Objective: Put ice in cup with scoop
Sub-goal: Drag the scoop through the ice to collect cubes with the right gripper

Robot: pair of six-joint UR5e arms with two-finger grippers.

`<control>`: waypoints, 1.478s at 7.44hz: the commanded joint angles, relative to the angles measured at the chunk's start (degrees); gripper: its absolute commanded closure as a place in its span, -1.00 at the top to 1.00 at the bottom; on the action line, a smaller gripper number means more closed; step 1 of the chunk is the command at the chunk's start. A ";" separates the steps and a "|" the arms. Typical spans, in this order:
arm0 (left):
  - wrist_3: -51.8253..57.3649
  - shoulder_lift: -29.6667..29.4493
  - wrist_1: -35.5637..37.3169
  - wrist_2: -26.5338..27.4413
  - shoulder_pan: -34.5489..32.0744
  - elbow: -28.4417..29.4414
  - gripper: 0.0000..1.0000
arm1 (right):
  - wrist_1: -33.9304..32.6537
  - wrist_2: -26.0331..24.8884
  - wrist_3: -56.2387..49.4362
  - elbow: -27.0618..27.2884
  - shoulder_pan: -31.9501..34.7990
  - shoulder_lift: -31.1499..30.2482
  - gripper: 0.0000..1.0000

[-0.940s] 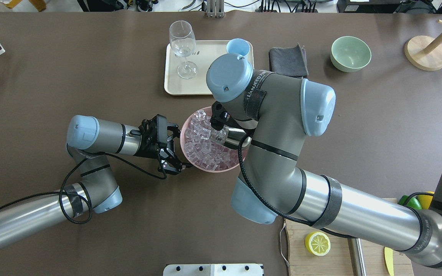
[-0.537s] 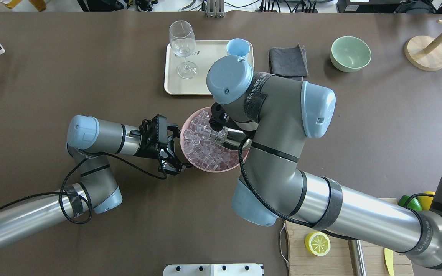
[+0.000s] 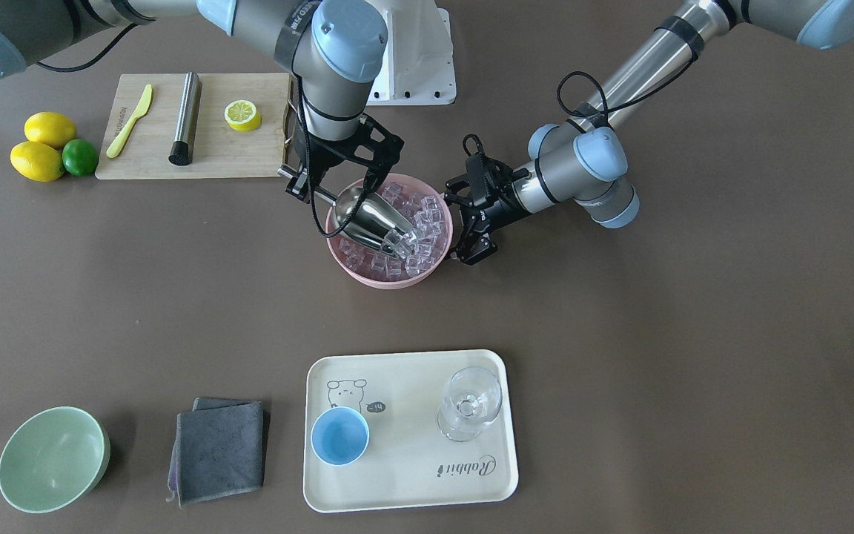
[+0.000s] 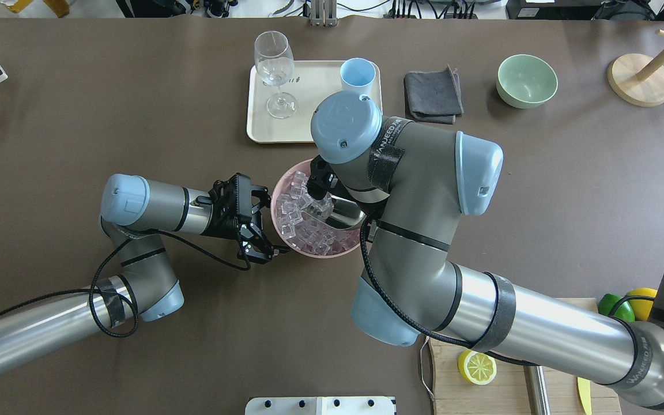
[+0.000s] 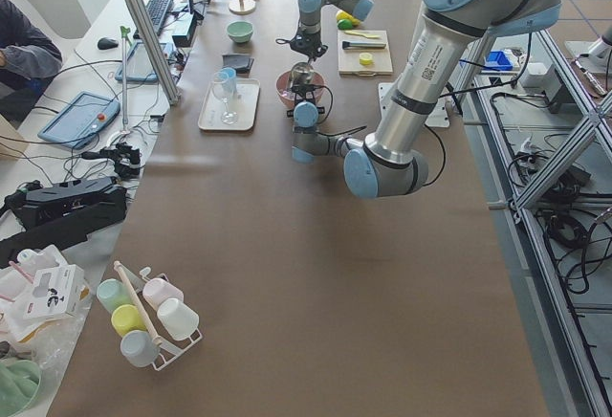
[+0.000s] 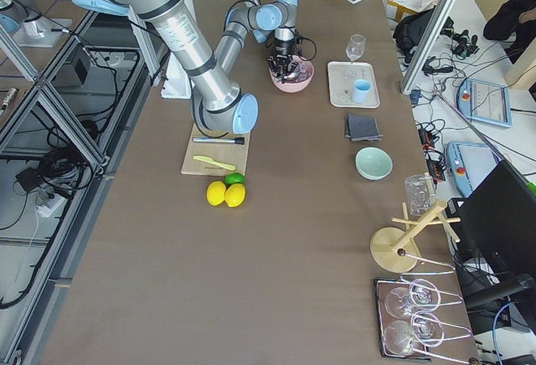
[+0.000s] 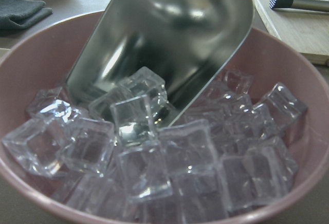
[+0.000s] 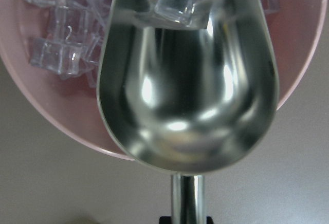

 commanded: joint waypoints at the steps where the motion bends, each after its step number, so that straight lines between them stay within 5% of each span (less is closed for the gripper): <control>1: 0.10 0.01 0.18 0.00 0.00 0.00 0.96 | 0.46 0.45 0.02 3.87 0.09 -2.01 -1.00; 11: 0.10 0.09 0.71 -0.09 0.09 0.00 0.96 | 14.24 0.27 9.51 5.21 0.00 -7.03 -1.00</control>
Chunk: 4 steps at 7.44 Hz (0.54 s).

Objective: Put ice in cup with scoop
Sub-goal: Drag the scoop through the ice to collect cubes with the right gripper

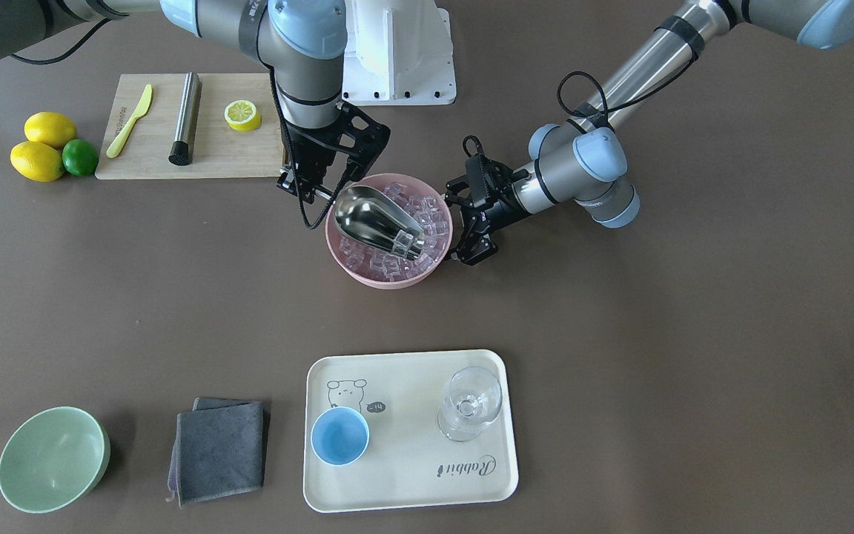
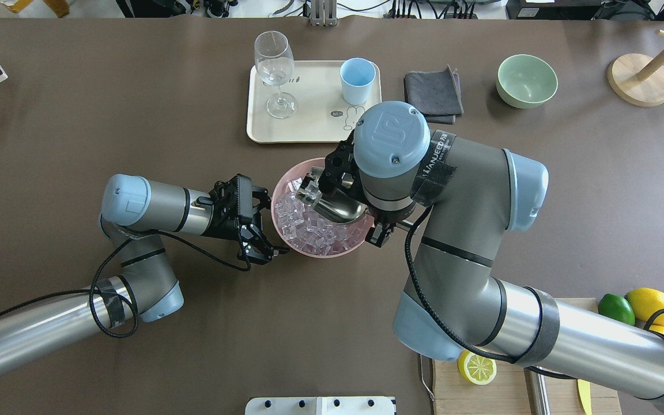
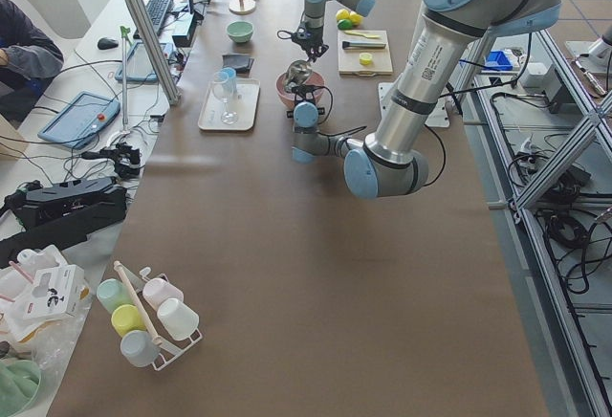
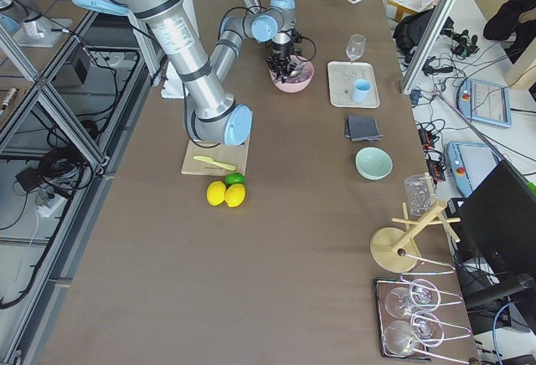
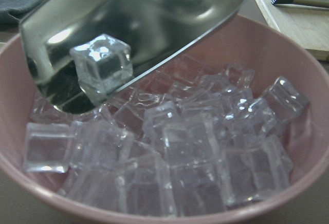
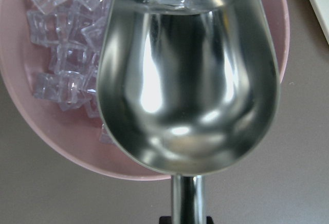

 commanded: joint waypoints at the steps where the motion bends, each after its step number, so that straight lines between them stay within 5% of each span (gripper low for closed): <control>1: 0.00 0.00 0.04 -0.09 0.04 0.00 0.96 | 6.15 -0.01 1.93 0.25 0.00 -1.76 -1.00; 4: 0.09 0.00 0.04 -0.10 0.04 0.00 0.96 | 15.82 -0.62 7.63 6.37 0.09 -7.55 -1.00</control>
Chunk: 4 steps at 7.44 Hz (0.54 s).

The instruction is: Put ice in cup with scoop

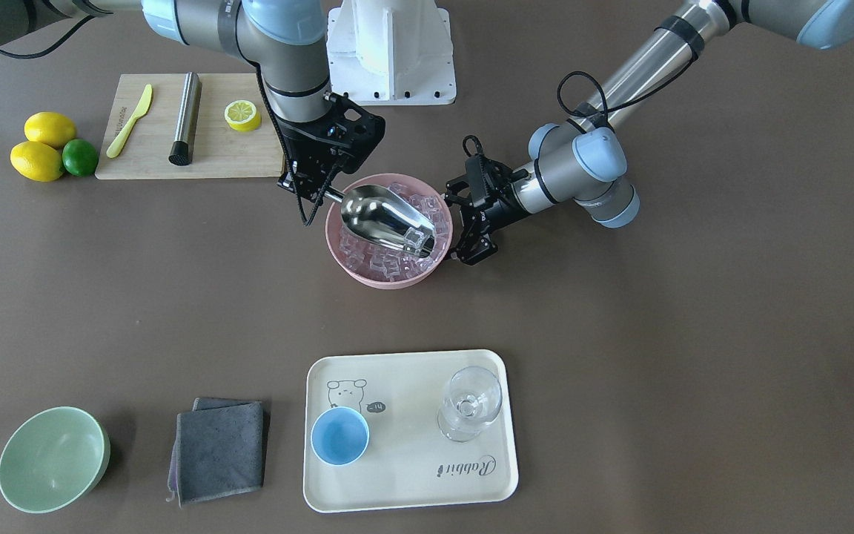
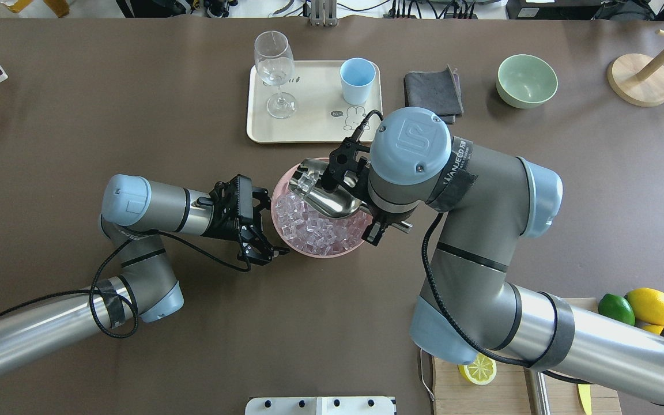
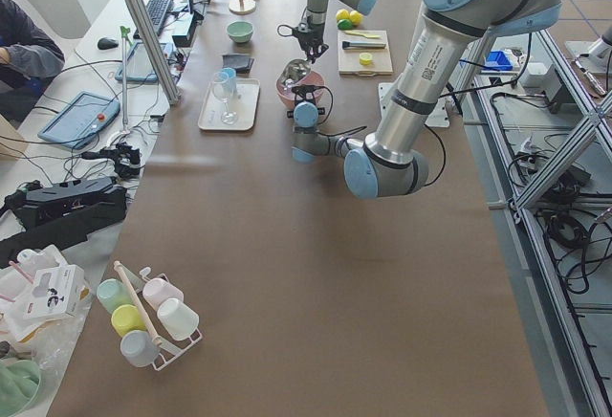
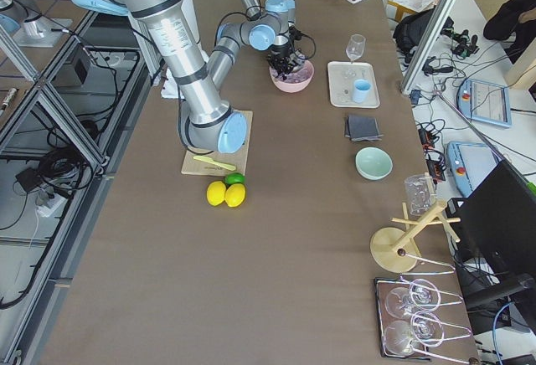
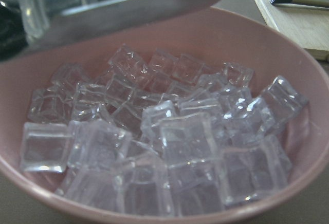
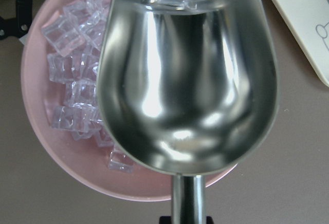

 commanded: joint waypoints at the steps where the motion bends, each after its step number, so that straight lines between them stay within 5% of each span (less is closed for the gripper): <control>1: 0.02 0.00 0.00 0.03 0.00 0.00 0.96 | 7.51 -3.12 6.15 6.94 0.09 -5.82 -1.00; 4: 0.02 0.09 0.00 -0.06 0.00 0.00 0.96 | 23.92 -7.45 15.20 10.65 2.26 -11.37 -1.00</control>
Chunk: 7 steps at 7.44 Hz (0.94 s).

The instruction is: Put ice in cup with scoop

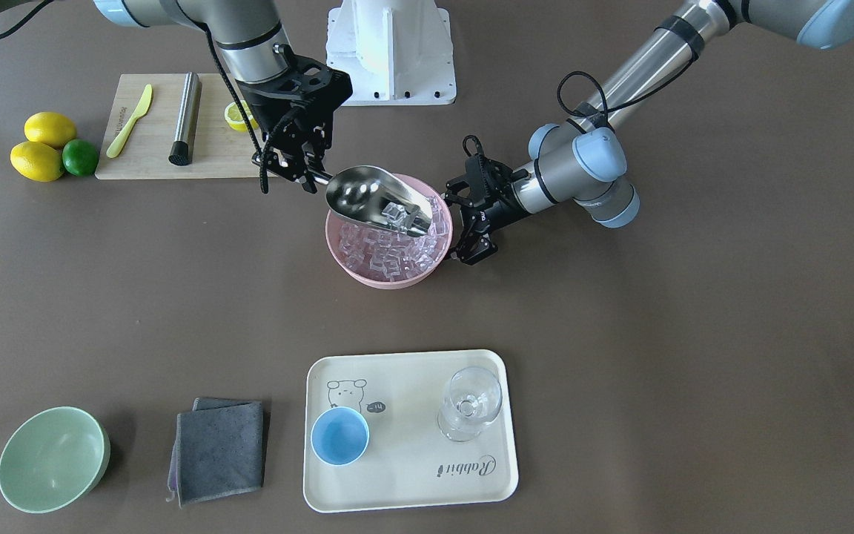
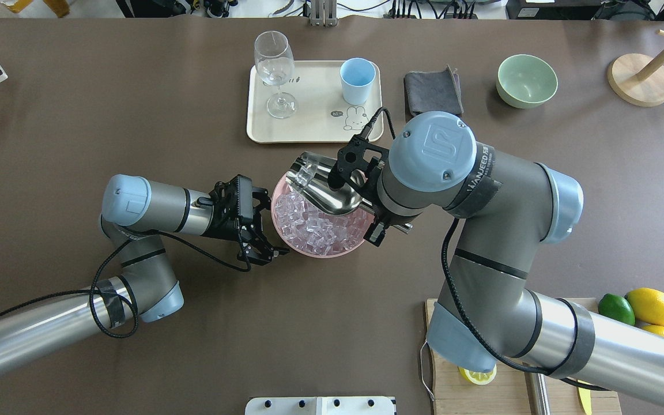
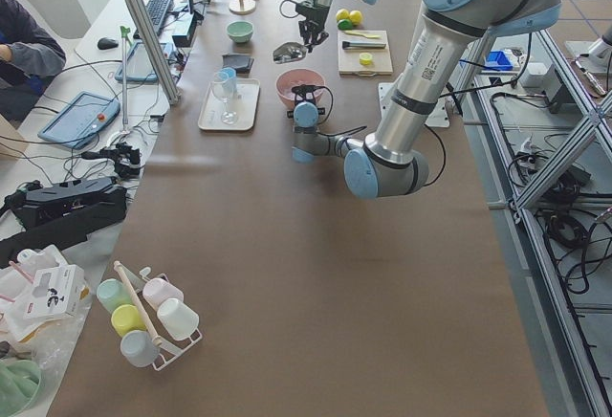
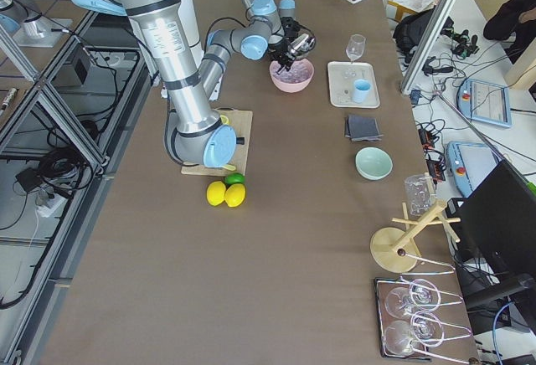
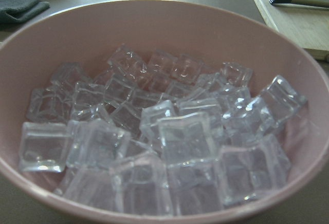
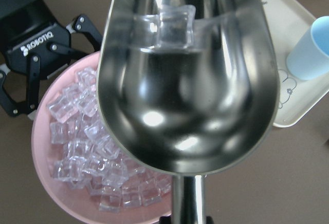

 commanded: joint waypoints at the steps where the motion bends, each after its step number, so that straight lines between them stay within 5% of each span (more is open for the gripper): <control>1: -0.09 0.26 0.00 -0.04 -0.17 0.00 0.96 | 11.28 -2.09 6.14 2.18 3.85 -3.49 -1.00; 4: -0.09 0.70 -0.09 -1.00 -1.23 -0.44 0.96 | 13.77 -4.11 8.00 2.01 4.92 -3.50 -1.00; 7: 0.00 1.58 -0.26 -3.28 -2.81 -1.05 0.96 | 8.85 2.01 7.65 -2.54 9.55 -3.41 -1.00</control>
